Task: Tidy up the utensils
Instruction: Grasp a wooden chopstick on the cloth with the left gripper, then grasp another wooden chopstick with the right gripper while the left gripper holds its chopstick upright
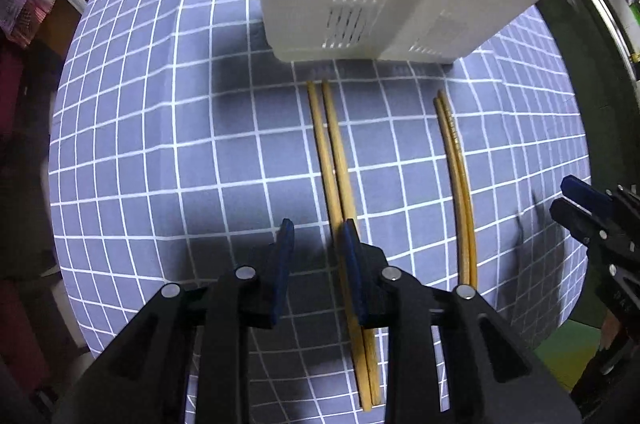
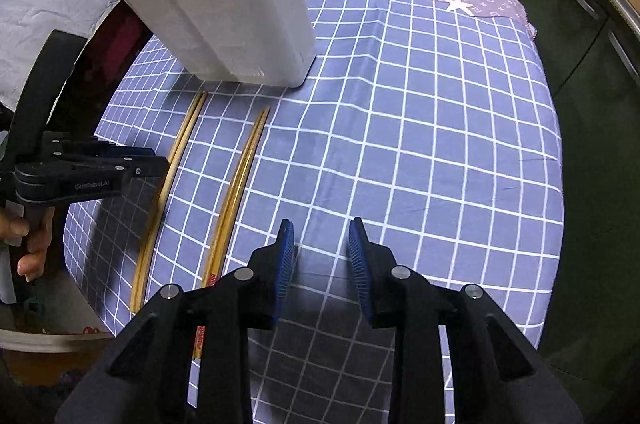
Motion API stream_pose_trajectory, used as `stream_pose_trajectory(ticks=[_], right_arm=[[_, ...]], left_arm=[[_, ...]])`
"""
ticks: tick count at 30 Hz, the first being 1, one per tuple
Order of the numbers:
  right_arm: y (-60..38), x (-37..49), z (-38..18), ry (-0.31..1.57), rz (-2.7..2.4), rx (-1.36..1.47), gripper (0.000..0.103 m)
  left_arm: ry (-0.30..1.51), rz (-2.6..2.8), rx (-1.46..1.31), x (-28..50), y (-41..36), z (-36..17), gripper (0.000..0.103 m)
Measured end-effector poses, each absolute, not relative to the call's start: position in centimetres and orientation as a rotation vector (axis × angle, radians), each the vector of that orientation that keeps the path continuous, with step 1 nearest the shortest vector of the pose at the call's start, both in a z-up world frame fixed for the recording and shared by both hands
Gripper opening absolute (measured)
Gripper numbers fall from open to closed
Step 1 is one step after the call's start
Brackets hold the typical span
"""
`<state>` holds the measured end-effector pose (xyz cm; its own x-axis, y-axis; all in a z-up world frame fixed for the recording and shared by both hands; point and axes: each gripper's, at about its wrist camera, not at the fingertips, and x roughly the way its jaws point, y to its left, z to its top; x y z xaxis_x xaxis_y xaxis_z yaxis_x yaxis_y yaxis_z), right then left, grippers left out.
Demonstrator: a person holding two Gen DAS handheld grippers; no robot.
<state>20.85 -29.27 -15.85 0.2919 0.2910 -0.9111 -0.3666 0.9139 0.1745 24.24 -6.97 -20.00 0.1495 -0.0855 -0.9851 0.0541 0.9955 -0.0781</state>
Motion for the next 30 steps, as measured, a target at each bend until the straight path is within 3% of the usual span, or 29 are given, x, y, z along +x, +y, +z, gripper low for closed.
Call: stream_pose_trajectory(ticks=[4,7,9,16,25,30], right_arm=[[-29.0,20.6,-16.1,1.199,0.451,-0.076,0.029],[-29.0,20.4,-16.1,1.196,0.449,-0.079,0.03],[-29.0,20.3,-16.1,1.199,0.449,-0.085,0.034],[-28.1,20.9,-16.9,1.245,0.455,-0.101,0.034],[-25.1,22.1,-17.8,1.31,0.494,-0.092,0.034],[-23.6,22.8,-18.6,1.362,0.511,-0.088,0.019]], left_arm=[[1.433,-0.072,0.006,24.7,-7.7,-20.3,0.019],[1.432,-0.071,0.003,24.9,-7.9,-20.3,0.009],[1.429,-0.079,0.008,25.0,-7.7,-20.3,0.008],[1.37,-0.12,-0.052,23.2,-5.0,-19.3,0.007],[1.169,-0.167,-0.115,19.5,-2.2,-15.0,0.006],[1.041,-0.197,-0.126,17.0,-1.4,-12.1,0.006]])
